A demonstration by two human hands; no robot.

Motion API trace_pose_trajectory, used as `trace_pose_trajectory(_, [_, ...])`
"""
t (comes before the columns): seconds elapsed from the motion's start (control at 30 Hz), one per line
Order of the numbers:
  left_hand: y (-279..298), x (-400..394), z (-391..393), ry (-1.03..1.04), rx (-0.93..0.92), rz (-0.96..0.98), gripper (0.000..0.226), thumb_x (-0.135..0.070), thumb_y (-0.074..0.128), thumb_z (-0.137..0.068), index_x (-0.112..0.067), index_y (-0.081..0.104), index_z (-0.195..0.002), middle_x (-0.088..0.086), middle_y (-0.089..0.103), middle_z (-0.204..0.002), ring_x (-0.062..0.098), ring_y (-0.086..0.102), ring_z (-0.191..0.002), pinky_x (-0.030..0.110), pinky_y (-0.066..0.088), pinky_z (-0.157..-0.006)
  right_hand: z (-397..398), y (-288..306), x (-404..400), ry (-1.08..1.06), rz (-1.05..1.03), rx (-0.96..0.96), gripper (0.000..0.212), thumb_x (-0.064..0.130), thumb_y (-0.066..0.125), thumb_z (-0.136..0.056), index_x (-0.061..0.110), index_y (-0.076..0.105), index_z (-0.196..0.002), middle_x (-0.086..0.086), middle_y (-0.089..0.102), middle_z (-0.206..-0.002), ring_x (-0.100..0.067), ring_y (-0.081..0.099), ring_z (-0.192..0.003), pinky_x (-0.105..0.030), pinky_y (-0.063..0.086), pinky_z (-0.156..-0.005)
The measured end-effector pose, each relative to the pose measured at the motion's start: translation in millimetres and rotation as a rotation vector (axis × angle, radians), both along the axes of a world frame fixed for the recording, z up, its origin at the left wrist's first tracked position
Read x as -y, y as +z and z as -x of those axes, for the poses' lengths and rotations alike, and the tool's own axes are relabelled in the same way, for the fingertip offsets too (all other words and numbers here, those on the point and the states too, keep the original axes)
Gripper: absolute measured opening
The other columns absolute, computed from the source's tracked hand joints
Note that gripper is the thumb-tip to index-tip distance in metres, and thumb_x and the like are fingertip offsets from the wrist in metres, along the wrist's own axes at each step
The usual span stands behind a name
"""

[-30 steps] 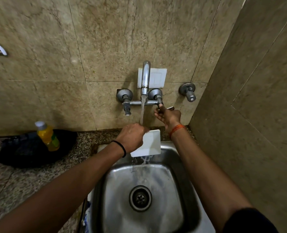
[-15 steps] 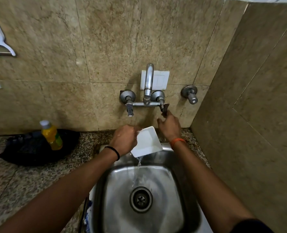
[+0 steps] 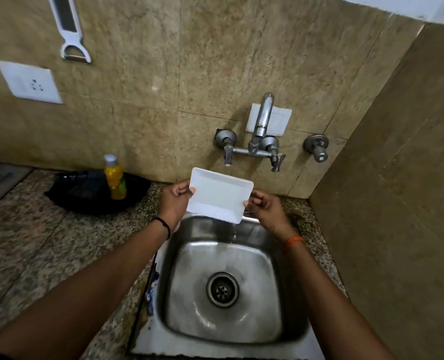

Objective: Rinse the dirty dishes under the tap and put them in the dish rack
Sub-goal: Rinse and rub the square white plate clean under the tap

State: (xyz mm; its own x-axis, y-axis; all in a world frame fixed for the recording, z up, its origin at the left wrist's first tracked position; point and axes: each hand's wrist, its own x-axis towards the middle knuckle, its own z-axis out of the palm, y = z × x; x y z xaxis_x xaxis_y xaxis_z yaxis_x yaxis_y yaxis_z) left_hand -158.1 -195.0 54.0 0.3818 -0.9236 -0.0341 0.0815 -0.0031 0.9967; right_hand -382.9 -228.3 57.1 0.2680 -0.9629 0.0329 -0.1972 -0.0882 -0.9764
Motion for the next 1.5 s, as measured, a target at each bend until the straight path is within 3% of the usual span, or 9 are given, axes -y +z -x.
trace_pose_trajectory(0.13, [8,-19,-17,0.047,-0.403,-0.045,0.034,0.001,0.05,-0.095,-0.002,0.055,-0.128,0.012,0.066,-0.11,0.019,0.065,-0.085,0.036,0.057,-0.073,-22,4,-17,0.02,0.061,0.009,0.027,0.0,0.063,-0.089,0.011,0.067,-0.113,0.005,0.075,-0.092,-0.007,0.067,-0.084,-0.027,0.055,-0.076])
trace_pose_trajectory(0.3, [16,-48,-47,0.044,-0.547,-0.062,0.035,0.0,0.048,-0.096,-0.005,0.053,-0.13,0.01,0.065,-0.106,0.008,0.067,-0.057,0.042,0.054,-0.079,-67,22,-34,-0.024,0.131,0.102,0.025,0.0,0.065,-0.088,0.016,0.07,-0.106,-0.002,0.075,-0.099,-0.014,0.071,-0.091,-0.029,0.058,-0.078])
trace_pose_trajectory(0.4, [16,-68,-80,0.111,-0.534,-0.048,0.037,-0.001,0.049,-0.096,-0.007,0.053,-0.132,0.014,0.061,-0.122,0.021,0.069,-0.083,0.043,0.05,-0.084,-107,35,-37,0.051,0.217,-0.02,0.025,0.002,0.067,-0.086,0.013,0.071,-0.108,0.001,0.074,-0.102,-0.012,0.071,-0.095,-0.029,0.057,-0.083])
trace_pose_trajectory(0.5, [15,-91,-118,0.172,-0.439,-0.062,0.034,-0.004,0.052,-0.095,-0.007,0.056,-0.129,0.014,0.063,-0.123,0.029,0.062,-0.103,0.041,0.051,-0.084,-156,45,-37,0.101,0.291,-0.183,0.025,0.012,0.069,-0.082,0.013,0.073,-0.107,0.004,0.075,-0.1,-0.011,0.071,-0.091,-0.038,0.058,-0.083])
trace_pose_trajectory(0.63, [23,-131,-191,0.255,-0.202,-0.076,0.028,-0.01,0.057,-0.095,-0.013,0.061,-0.122,0.006,0.069,-0.11,0.016,0.068,-0.086,0.028,0.058,-0.063,-240,58,-47,0.177,0.377,-0.291,0.021,0.011,0.072,-0.08,0.015,0.076,-0.1,0.004,0.076,-0.097,-0.007,0.07,-0.082,-0.037,0.059,-0.078])
trace_pose_trajectory(0.87, [50,-215,-368,0.384,0.798,-0.363,0.015,-0.033,0.063,-0.083,-0.024,0.067,-0.071,0.0,0.065,-0.069,0.016,0.06,-0.065,0.029,0.046,-0.062,-408,79,-75,0.361,0.693,-0.401,0.023,0.013,0.066,-0.083,0.018,0.076,-0.104,0.001,0.076,-0.098,-0.015,0.07,-0.084,-0.023,0.045,-0.066])
trace_pose_trajectory(1.07, [95,-280,-496,0.729,1.297,-0.397,0.038,-0.023,0.058,-0.09,-0.008,0.06,-0.125,0.012,0.062,-0.125,0.033,0.055,-0.116,0.043,0.046,-0.094,-554,106,-99,0.433,0.932,-0.371,0.025,0.019,0.059,-0.091,0.013,0.071,-0.112,-0.015,0.073,-0.09,-0.033,0.067,-0.079,-0.033,0.047,-0.063])
trace_pose_trajectory(1.23, [88,-320,-566,0.469,1.317,-0.692,0.051,-0.025,0.045,-0.098,-0.018,0.035,-0.148,0.008,0.055,-0.137,0.028,0.054,-0.119,0.032,0.043,-0.089,-645,143,-123,0.473,1.049,-0.171,0.013,0.0,0.056,-0.086,0.0,0.068,-0.089,-0.019,0.068,-0.073,-0.033,0.064,-0.066,-0.031,0.031,-0.053])
trace_pose_trajectory(1.5, [93,-323,-600,0.328,1.216,-0.587,0.043,-0.022,0.049,-0.097,-0.03,0.049,-0.139,0.005,0.065,-0.125,0.025,0.059,-0.111,0.028,0.043,-0.086,-753,162,-144,0.519,1.112,-0.07,0.033,-0.001,0.051,-0.085,0.009,0.071,-0.11,-0.015,0.074,-0.092,-0.029,0.069,-0.081,-0.025,0.043,-0.064])
